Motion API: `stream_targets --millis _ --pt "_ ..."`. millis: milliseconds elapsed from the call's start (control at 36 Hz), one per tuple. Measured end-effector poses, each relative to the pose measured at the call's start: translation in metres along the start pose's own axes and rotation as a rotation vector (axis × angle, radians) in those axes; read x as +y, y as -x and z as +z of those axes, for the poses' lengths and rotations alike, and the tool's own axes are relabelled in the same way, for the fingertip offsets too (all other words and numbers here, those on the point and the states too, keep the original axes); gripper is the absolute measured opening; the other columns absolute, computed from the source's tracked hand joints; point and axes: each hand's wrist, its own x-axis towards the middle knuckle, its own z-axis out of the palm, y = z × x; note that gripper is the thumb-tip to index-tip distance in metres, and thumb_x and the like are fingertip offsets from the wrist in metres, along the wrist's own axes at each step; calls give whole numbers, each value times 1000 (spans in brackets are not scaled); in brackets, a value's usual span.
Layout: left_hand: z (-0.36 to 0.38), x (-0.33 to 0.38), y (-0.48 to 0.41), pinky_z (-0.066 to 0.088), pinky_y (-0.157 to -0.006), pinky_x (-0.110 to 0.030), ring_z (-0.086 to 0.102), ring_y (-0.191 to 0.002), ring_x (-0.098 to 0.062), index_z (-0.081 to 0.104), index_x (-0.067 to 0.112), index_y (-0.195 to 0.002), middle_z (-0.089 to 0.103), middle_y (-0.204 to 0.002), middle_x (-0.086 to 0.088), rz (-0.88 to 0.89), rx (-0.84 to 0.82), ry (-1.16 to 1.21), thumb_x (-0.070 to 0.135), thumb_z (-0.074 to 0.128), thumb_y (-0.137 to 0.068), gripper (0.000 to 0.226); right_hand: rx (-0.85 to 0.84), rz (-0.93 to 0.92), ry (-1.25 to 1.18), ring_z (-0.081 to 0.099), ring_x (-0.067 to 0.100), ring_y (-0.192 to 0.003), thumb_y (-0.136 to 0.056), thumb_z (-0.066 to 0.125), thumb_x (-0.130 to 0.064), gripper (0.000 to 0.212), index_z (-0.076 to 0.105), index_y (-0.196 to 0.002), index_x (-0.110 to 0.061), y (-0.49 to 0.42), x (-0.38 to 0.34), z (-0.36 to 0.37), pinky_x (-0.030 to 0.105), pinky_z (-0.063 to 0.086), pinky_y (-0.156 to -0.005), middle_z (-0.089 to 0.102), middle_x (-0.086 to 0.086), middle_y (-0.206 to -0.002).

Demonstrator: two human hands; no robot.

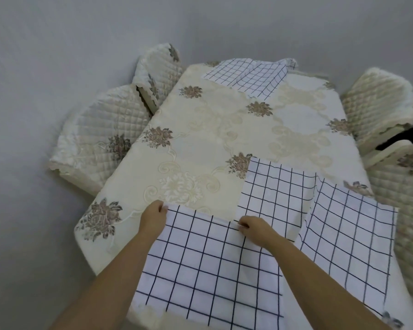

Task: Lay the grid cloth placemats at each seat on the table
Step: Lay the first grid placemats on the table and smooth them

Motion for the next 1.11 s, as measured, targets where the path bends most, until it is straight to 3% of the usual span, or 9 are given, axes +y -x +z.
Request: stream_targets --millis 194,306,444,528,611,722,833,944,1111 --pt "-15 -2 -33 17 -52 -28 24 -53 -14 25 15 -61 27 -59 -3 42 -19 1 12 38 -99 40 20 11 -18 44 15 -86 -97 42 -20 11 52 -96 -18 -16 -29 5 23 33 -72 48 -1 -93" --pt "-29 -3 -57 21 -51 -26 29 -54 -12 34 15 -66 34 -61 -1 94 -70 -49 14 38 -100 34 51 52 -65 44 15 -87 -97 43 -21 18 57 -102 -12 -27 -52 12 24 34 -72 48 -1 -94" --pt "-46 1 -90 23 -51 -26 32 -57 -14 39 15 -69 37 -61 -1 178 -105 -44 17 38 -100 31 73 94 -116 45 16 -84 -97 43 -19 12 47 -86 -15 -45 -82 16 24 32 -68 49 1 -90" --pt "-56 7 -110 24 -52 -25 40 -67 -19 44 9 -78 41 -65 -1 225 -120 -50 18 37 -100 25 114 114 -177 43 17 -79 -97 43 -18 17 46 -82 -10 -57 -99 18 23 30 -56 47 2 -79" --pt "-62 16 -126 36 -67 -29 52 -88 -24 55 9 -104 54 -89 -3 213 -159 -51 18 40 -99 18 158 153 -239 42 16 -68 -97 44 -17 28 43 -69 -13 -68 -109 22 18 25 -52 41 -5 -66" --pt "-65 15 -145 40 -101 -40 47 -122 -30 37 11 -140 49 -134 -13 201 -190 -149 24 53 -93 51 221 236 -334 37 9 -59 -96 44 -15 38 35 -59 -20 -81 -113 27 20 25 -52 39 -4 -63" --pt "-68 3 -156 31 -109 -40 34 -133 -30 25 12 -146 34 -146 -15 199 -241 -247 27 53 -93 62 320 318 -466 35 7 -56 -95 45 -12 39 35 -58 -18 -90 -115 30 20 24 -50 38 -4 -61" --pt "-68 -9 -161 26 -113 -40 27 -138 -28 22 12 -147 27 -151 -12 184 -284 -210 26 51 -94 62 391 386 -600 38 12 -58 -95 44 -11 29 45 -67 -9 -100 -118 30 21 26 -51 42 -1 -62" --pt "-74 -22 -171 25 -114 -40 22 -141 -26 21 10 -147 21 -153 -12 174 -287 -217 27 51 -95 63 494 481 -804 32 14 -57 -95 43 -8 24 43 -72 -4 -119 -125 33 25 23 -51 37 4 -64"
